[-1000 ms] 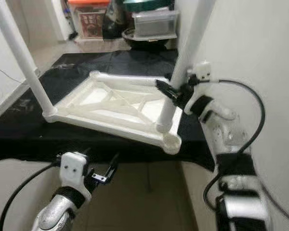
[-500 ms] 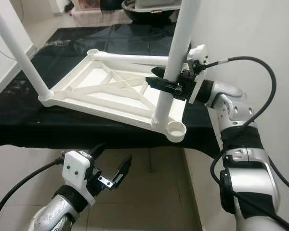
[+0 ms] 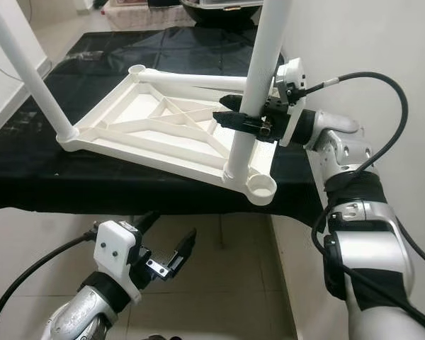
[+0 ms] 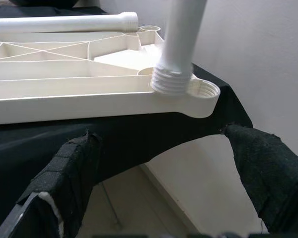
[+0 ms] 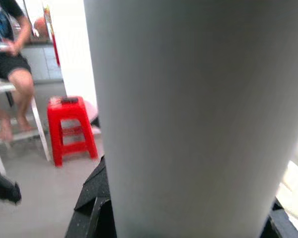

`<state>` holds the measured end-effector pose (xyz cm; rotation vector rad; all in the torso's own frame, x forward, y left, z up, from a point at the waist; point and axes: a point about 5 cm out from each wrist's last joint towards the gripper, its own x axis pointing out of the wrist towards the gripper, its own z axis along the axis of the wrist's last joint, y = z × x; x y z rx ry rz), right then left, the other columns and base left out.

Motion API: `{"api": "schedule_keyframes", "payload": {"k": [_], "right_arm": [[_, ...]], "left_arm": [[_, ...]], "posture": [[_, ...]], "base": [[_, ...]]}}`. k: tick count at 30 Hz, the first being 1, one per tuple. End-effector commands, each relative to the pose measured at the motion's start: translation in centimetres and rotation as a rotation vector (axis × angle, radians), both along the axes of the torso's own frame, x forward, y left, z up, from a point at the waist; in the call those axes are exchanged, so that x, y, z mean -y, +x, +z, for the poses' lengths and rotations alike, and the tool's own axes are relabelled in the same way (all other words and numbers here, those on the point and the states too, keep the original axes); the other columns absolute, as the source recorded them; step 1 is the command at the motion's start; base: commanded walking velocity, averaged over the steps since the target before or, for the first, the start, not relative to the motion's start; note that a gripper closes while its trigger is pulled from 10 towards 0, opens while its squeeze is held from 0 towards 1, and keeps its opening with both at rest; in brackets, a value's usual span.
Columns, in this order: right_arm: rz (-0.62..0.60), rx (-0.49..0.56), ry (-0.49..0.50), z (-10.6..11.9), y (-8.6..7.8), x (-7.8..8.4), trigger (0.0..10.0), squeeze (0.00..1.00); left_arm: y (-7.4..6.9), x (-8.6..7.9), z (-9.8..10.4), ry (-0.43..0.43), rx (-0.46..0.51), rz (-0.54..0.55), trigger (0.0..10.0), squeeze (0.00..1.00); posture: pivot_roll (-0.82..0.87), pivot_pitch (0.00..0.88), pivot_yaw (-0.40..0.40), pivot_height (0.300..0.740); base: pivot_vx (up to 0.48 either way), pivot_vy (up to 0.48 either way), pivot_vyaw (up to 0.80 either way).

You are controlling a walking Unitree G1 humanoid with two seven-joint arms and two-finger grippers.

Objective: Building children table

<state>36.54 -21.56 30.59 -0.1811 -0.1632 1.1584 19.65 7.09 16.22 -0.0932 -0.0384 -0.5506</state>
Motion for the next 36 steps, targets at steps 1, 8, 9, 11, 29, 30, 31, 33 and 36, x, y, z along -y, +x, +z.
{"api": "schedule_keyframes", "payload": {"k": [1,8,9,11,29,30,31,33,36], "right_arm": [[-0.002,-0.034,-0.025,-0.7,0.0,0.4,10.0,0.00],[0.007,-0.007,-0.082,0.7,-0.5,1.9,10.0,0.00],[0.011,-0.013,-0.084,0.7,-0.6,2.1,10.0,0.00],[0.014,-0.017,-0.085,0.7,-0.6,2.2,10.0,0.00],[0.031,-0.062,-0.165,-1.9,-0.3,1.4,10.0,0.00],[0.013,-0.035,-0.167,-1.5,-0.1,1.3,10.0,0.00],[-0.017,-0.012,-0.138,-0.8,0.1,1.2,10.0,0.00],[-0.050,0.009,-0.102,0.0,0.4,1.1,10.0,0.00],[-0.052,0.011,-0.096,0.1,0.4,1.1,10.0,0.00]], "left_arm": [[0.0,-0.1,-0.5,0.011,-0.016,0.010,10.0,0.00],[0.1,-0.1,-0.8,0.006,-0.024,0.015,10.0,0.00],[0.0,-0.1,-0.7,0.005,-0.024,0.013,10.0,0.00],[0.0,-0.1,-0.7,0.005,-0.024,0.013,10.0,0.00],[-0.3,0.1,-0.5,0.003,-0.019,0.010,10.0,0.00],[-0.3,0.1,-0.5,0.003,-0.019,0.009,10.0,0.00],[-0.3,0.1,-0.6,0.003,-0.021,0.008,10.0,0.00],[-0.3,0.0,-0.6,0.003,-0.022,0.007,10.0,0.00],[-0.3,0.1,-0.6,0.003,-0.023,0.007,10.0,0.00]], "posture": [[0.09,0.166,0.042,0.740],[0.07,0.146,0.037,0.740],[0.07,0.141,0.035,0.740],[0.07,0.141,0.035,0.740],[0.08,0.136,0.033,0.740],[0.08,0.138,0.034,0.740],[0.08,0.140,0.035,0.740],[0.08,0.140,0.035,0.740],[0.08,0.142,0.035,0.740]], "base": [[0.000,0.000,0.00],[0.000,0.000,0.00],[0.000,0.000,0.00],[0.000,0.000,0.00],[0.000,0.000,0.00],[0.000,0.000,0.00],[0.000,0.000,0.00],[0.000,0.000,0.00],[0.000,0.000,0.00]]}}
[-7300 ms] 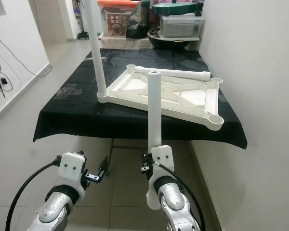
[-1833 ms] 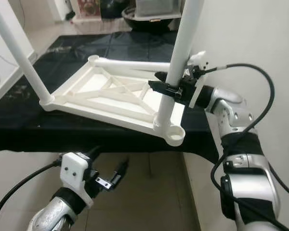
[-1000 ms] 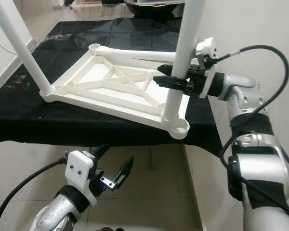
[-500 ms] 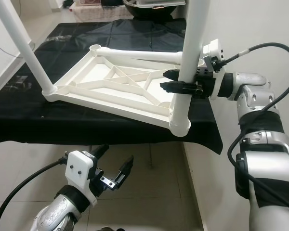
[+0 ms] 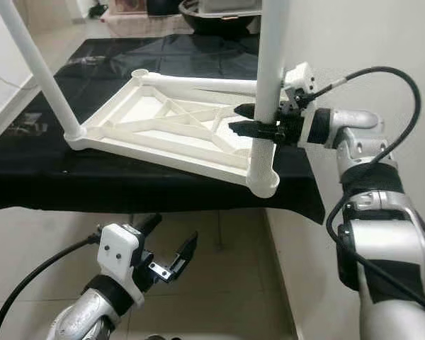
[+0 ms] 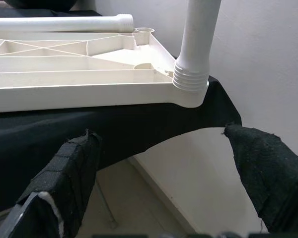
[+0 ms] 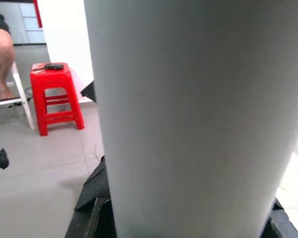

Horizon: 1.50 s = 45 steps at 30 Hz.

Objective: Building children table

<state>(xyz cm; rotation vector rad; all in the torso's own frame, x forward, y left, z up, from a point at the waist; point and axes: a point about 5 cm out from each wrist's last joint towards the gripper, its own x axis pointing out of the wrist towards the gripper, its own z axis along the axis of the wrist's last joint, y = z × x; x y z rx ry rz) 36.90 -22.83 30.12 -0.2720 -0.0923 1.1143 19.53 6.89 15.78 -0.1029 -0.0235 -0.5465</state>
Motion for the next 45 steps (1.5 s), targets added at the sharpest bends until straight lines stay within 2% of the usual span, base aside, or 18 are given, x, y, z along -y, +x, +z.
{"api": "schedule_keyframes", "payload": {"k": [1,4,6,7,8,12,13,16,17,18,20,21,22,30,39,40,42,45], "right_arm": [[-0.056,0.083,0.072,2.1,0.4,-0.3,10.0,0.00],[-0.126,0.163,0.115,3.4,0.7,-0.3,10.0,0.00],[-0.316,0.262,0.154,5.1,1.5,-0.2,10.0,0.00],[-0.316,0.262,0.154,5.1,1.5,-0.2,10.0,0.00],[-0.428,0.295,0.140,5.2,2.0,-0.2,10.0,0.00],[-0.494,0.313,0.213,5.5,2.3,-0.2,10.0,0.00],[-0.575,0.328,0.212,5.5,2.6,0.0,10.0,0.00],[-0.787,0.413,0.022,4.2,3.3,0.2,10.0,0.00],[-0.787,0.413,0.022,4.2,3.3,0.2,10.0,0.00],[-0.886,0.466,-0.095,3.2,3.7,0.0,10.0,0.00],[-0.886,0.466,-0.095,3.2,3.7,0.0,10.0,0.00],[-0.984,0.505,-0.131,2.3,4.0,0.0,10.0,0.00],[-1.014,0.512,-0.129,2.1,4.1,0.1,10.0,0.00],[-1.094,0.445,-0.119,-1.0,4.6,-1.0,10.0,0.00],[-1.072,0.453,-0.131,-4.4,4.9,-4.9,10.0,0.00],[-1.077,0.426,-0.095,-4.8,4.9,-5.7,10.0,0.00],[-1.083,0.416,-0.081,-4.8,5.0,-5.9,10.0,0.00],[-1.087,0.340,0.021,-4.4,5.2,-6.8,10.0,0.00]], "left_arm": [[-0.1,-0.2,-0.1,0.008,-0.005,0.004,10.0,0.00],[-0.1,-0.2,-0.1,0.008,-0.005,0.004,10.0,0.00],[-0.2,-0.2,0.0,0.007,-0.005,0.003,10.0,0.00],[-0.2,-0.2,0.0,0.007,-0.005,0.003,10.0,0.00],[-0.2,-0.2,0.0,0.006,-0.005,0.003,10.0,0.00],[-0.2,-0.2,0.0,0.006,-0.007,0.003,10.0,0.00],[-0.2,-0.2,0.0,0.005,-0.007,0.004,10.0,0.00],[-0.4,-0.1,0.2,0.003,-0.006,0.002,10.0,0.00],[-0.4,-0.1,0.2,0.003,-0.006,0.002,10.0,0.00],[-0.5,-0.1,0.3,0.002,-0.006,0.003,10.0,0.00],[-0.5,-0.1,0.3,0.002,-0.006,0.003,10.0,0.00],[-0.6,-0.1,0.3,0.000,-0.008,0.002,10.0,0.00],[-0.6,-0.1,0.3,-0.001,-0.009,0.002,10.0,0.00],[-0.9,-0.2,0.4,-0.001,-0.012,0.004,10.0,0.00],[-1.4,0.1,0.8,-0.013,-0.012,0.005,10.0,0.00],[-1.5,0.1,0.9,-0.019,-0.018,0.014,10.0,0.00],[-1.5,0.1,0.9,-0.021,-0.020,0.016,10.0,0.00],[-1.7,0.3,1.0,-0.026,-0.025,0.014,10.0,0.00]], "posture": [[0.08,0.148,0.036,0.740],[0.08,0.152,0.037,0.740],[0.08,0.157,0.038,0.740],[0.08,0.157,0.038,0.740],[0.08,0.164,0.039,0.740],[0.08,0.168,0.039,0.740],[0.09,0.170,0.038,0.740],[0.09,0.178,0.040,0.740],[0.09,0.178,0.040,0.740],[0.09,0.184,0.041,0.740],[0.09,0.184,0.041,0.740],[0.09,0.190,0.043,0.740],[0.09,0.190,0.043,0.740],[0.09,0.208,0.047,0.740],[0.11,0.237,0.031,0.740],[0.11,0.245,0.025,0.740],[0.11,0.245,0.025,0.740],[0.10,0.257,0.020,0.740]], "base": [[0.000,0.000,0.00],[0.000,0.000,0.00],[0.000,0.000,0.00],[0.000,0.000,0.00],[0.000,0.000,0.00],[0.000,0.000,0.00],[0.000,0.000,0.00],[0.000,0.000,0.00],[0.000,0.000,0.00],[0.000,0.000,0.00],[0.000,0.000,0.00],[0.000,0.000,0.00],[0.000,0.000,0.00],[0.000,0.000,0.00],[0.000,0.000,0.00],[0.000,0.000,0.00],[0.000,0.000,0.00],[0.000,0.000,0.00]]}}
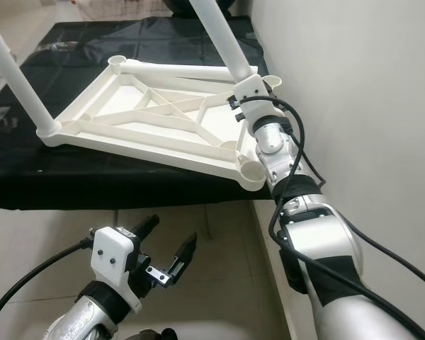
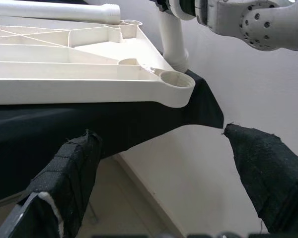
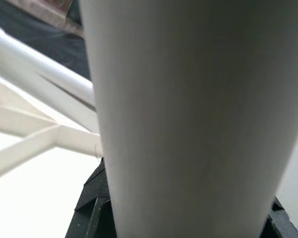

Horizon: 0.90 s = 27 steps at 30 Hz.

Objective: Building children table

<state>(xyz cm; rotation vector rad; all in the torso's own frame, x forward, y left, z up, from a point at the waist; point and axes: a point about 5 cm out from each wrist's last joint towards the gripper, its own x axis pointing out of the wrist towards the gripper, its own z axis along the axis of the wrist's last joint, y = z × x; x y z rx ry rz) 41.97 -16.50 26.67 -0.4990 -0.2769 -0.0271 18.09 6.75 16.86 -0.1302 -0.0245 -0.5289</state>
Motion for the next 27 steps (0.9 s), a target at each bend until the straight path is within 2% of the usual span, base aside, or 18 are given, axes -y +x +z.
{"api": "schedule_keyframes", "payload": {"k": [1,3,4,5,6,8,9,10,12,15,18,19,22,24,27], "right_arm": [[0.009,-0.056,0.107,-0.8,0.2,-0.8,10.0,0.00],[0.021,-0.053,0.138,-0.4,0.3,-1.4,10.0,0.00],[0.034,-0.052,0.240,0.5,0.5,-2.6,10.0,0.00],[0.034,-0.052,0.240,0.5,0.5,-2.6,10.0,0.00],[0.038,-0.055,0.299,0.9,0.5,-3.0,10.0,0.00],[0.120,-0.068,0.473,2.2,0.5,-6.2,10.0,0.00],[0.120,-0.068,0.473,2.2,0.5,-6.2,10.0,0.00],[0.180,-0.083,0.545,2.6,0.3,-8.2,10.0,0.00],[0.270,-0.103,0.629,3.1,-0.1,-11.1,10.0,0.00],[0.293,-0.107,0.648,3.2,-0.3,-11.8,10.0,0.00],[0.329,-0.139,0.717,3.4,-0.8,-13.9,10.0,0.00],[0.352,-0.166,0.776,3.4,-0.9,-14.4,10.0,0.00],[0.368,-0.183,0.816,3.4,-1.0,-14.7,10.0,0.00],[0.405,-0.227,0.941,3.4,-1.1,-15.1,10.0,0.00],[0.432,-0.231,0.962,3.4,-1.2,-15.4,10.0,0.00]], "left_arm": [[-0.3,0.3,-0.1,-0.003,-0.019,-0.003,10.0,0.00],[-0.3,0.4,-0.1,-0.006,-0.020,-0.004,10.0,0.00],[-0.2,0.5,-0.1,-0.009,-0.023,-0.004,10.0,0.00],[-0.2,0.5,-0.1,-0.009,-0.023,-0.004,10.0,0.00],[-0.2,0.5,-0.1,-0.011,-0.024,-0.004,10.0,0.00],[-0.2,0.6,0.0,-0.016,-0.022,-0.004,10.0,0.00],[-0.2,0.6,0.0,-0.016,-0.022,-0.004,10.0,0.00],[-0.1,0.7,0.1,-0.019,-0.017,-0.002,10.0,0.00],[0.0,0.9,0.3,-0.026,-0.008,0.004,10.0,0.00],[0.0,1.0,0.4,-0.027,-0.006,0.006,10.0,0.00],[-0.1,1.2,0.5,-0.021,0.006,0.008,10.0,0.00],[-0.1,1.1,0.5,-0.021,0.007,0.014,10.0,0.00],[0.0,1.1,0.5,-0.022,0.007,0.018,10.0,0.00],[0.2,1.2,0.5,-0.026,0.006,0.025,10.0,0.00],[0.2,1.2,0.4,-0.027,0.007,0.026,10.0,0.00]], "posture": [[0.10,0.257,0.020,0.740],[0.10,0.261,0.011,0.740],[0.09,0.260,0.006,0.740],[0.09,0.260,0.006,0.740],[0.09,0.260,0.006,0.740],[0.08,0.259,0.001,0.740],[0.08,0.259,0.001,0.740],[0.09,0.257,-0.009,0.740],[0.09,0.252,-0.017,0.740],[0.09,0.250,-0.023,0.740],[0.09,0.247,-0.039,0.740],[0.09,0.245,-0.047,0.740],[0.09,0.243,-0.048,0.740],[0.08,0.233,-0.055,0.740],[0.08,0.226,-0.054,0.740]], "base": [[0.000,0.000,0.00],[0.000,0.000,0.00],[0.000,0.000,0.00],[0.000,0.000,0.00],[0.000,0.000,0.00],[0.000,0.000,0.00],[0.000,0.000,0.00],[0.000,0.000,0.00],[0.000,0.000,0.00],[0.000,0.000,0.00],[0.000,0.000,0.00],[0.000,0.000,0.00],[0.000,0.000,0.00],[0.000,0.000,0.00],[0.000,0.000,0.00]]}}
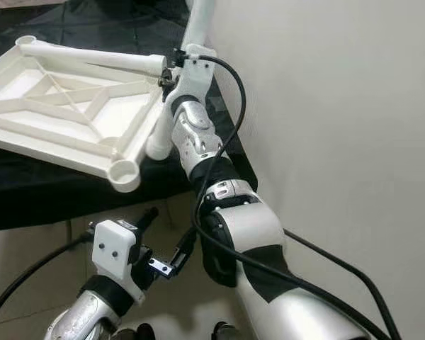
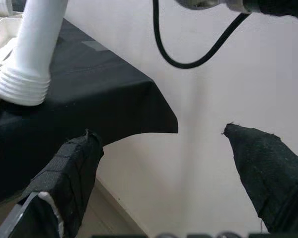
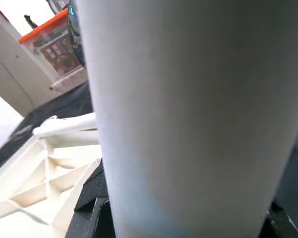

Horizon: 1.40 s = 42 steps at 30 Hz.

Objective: Building children table

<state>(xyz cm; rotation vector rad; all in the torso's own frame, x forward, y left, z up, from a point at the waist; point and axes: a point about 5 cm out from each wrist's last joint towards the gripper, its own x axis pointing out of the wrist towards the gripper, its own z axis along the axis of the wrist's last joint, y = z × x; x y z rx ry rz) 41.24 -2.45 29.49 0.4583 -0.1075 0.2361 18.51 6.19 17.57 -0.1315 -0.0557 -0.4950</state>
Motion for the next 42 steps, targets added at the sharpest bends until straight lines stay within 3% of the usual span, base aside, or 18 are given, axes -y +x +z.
{"api": "schedule_keyframes", "payload": {"k": [1,6,7,8,13,15,16,19,20,22,26,28,42], "right_arm": [[0.087,0.021,0.069,0.6,-0.5,-1.4,10.0,0.00],[0.102,0.045,0.063,0.3,-0.6,-0.9,10.0,0.00],[0.053,0.164,-0.074,0.1,-0.4,1.6,10.0,0.00],[0.045,0.204,-0.118,0.0,-0.5,2.4,10.0,0.00],[0.047,0.333,-0.216,0.5,-1.1,4.3,10.0,0.00],[0.056,0.420,-0.260,0.0,-2.5,6.9,10.0,0.00],[0.056,0.420,-0.260,0.0,-2.5,6.9,10.0,0.00],[0.048,0.435,-0.280,-1.8,-4.7,10.0,10.0,0.00],[0.048,0.435,-0.280,-1.8,-4.7,10.0,10.0,0.00],[0.029,0.441,-0.308,-2.9,-6.7,11.6,10.0,0.00],[-0.015,0.406,-0.312,-4.2,-8.1,12.5,10.0,0.00],[-0.051,0.378,-0.303,-5.2,-8.7,12.8,10.0,0.00],[-0.080,0.344,-0.329,-5.0,-9.8,13.2,10.0,0.00]], "left_arm": [[-0.1,0.7,-0.3,-0.017,-0.018,-0.009,10.0,0.00],[0.0,0.6,-0.5,-0.014,-0.017,-0.007,10.0,0.00],[0.2,0.3,-0.9,-0.006,-0.020,0.000,10.0,0.00],[0.3,0.2,-1.0,-0.003,-0.022,0.003,10.0,0.00],[0.6,0.1,-1.2,0.006,-0.017,0.007,10.0,0.00],[1.0,-0.2,-1.1,0.021,-0.001,0.031,10.0,0.00],[1.0,-0.2,-1.1,0.021,-0.001,0.031,10.0,0.00],[1.6,-0.9,-0.9,0.032,0.016,0.077,10.0,0.00],[1.6,-0.9,-0.9,0.032,0.016,0.077,10.0,0.00],[2.0,-1.6,-0.5,0.039,0.036,0.117,10.0,0.00],[2.8,-2.4,-0.3,0.071,0.067,0.153,10.0,0.00],[4.3,-3.7,0.1,0.108,0.107,0.202,10.0,0.00],[7.4,-6.6,2.2,0.143,0.191,0.356,10.0,0.00]], "posture": [[0.08,0.223,-0.054,0.740],[0.08,0.204,-0.053,0.740],[0.08,0.181,-0.044,0.740],[0.07,0.178,-0.043,0.740],[0.07,0.164,-0.037,0.740],[0.06,0.137,-0.028,0.740],[0.06,0.137,-0.028,0.740],[0.06,0.115,-0.019,0.740],[0.06,0.115,-0.019,0.740],[0.06,0.111,-0.016,0.740],[0.04,0.094,-0.001,0.740],[0.05,0.071,0.007,0.740],[0.06,0.060,0.015,0.740]], "base": [[0.000,0.000,0.00],[0.000,0.000,0.00],[0.000,0.000,0.00],[0.000,0.000,0.00],[0.000,0.000,0.00],[0.000,0.000,0.00],[0.000,0.000,0.00],[0.000,0.000,0.00],[0.000,0.000,0.00],[0.000,0.000,0.00],[0.000,0.000,0.60],[0.000,0.000,0.80],[0.000,0.000,0.80]]}}
